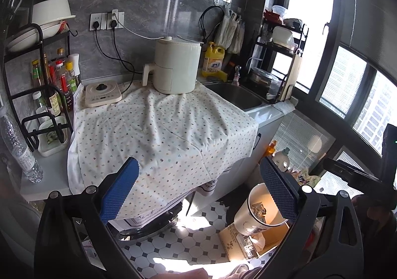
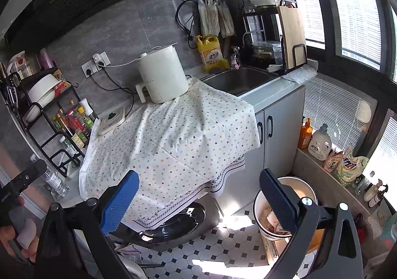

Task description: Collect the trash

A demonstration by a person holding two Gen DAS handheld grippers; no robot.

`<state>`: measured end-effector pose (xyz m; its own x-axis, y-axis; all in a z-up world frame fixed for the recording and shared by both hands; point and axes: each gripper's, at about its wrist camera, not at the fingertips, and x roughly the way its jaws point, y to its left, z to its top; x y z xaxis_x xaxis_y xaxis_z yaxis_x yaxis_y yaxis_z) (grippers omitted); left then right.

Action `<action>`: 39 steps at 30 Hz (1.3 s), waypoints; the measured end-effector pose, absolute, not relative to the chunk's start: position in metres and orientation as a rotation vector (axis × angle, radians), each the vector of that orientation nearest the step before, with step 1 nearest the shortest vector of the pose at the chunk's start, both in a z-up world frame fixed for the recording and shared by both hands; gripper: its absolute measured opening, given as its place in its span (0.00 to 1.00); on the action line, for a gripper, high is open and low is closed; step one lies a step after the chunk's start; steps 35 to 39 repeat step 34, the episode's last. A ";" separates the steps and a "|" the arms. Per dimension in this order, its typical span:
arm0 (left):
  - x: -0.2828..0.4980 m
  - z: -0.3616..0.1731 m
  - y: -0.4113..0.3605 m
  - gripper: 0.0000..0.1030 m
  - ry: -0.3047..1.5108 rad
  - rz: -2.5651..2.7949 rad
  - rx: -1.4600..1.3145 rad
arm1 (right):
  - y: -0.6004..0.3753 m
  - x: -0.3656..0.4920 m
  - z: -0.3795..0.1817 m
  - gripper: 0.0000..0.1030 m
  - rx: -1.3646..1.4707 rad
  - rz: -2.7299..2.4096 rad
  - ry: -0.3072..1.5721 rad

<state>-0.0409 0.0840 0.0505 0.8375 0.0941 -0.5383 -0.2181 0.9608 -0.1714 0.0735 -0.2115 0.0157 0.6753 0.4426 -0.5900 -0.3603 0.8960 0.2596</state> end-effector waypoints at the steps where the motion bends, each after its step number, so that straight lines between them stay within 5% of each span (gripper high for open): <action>1: -0.041 0.050 0.084 0.94 0.555 0.166 -0.232 | -0.211 0.073 0.016 0.92 0.123 0.453 0.694; 39: -0.036 0.039 0.099 0.94 0.580 0.163 -0.229 | -0.207 0.062 0.005 0.92 0.117 0.407 0.713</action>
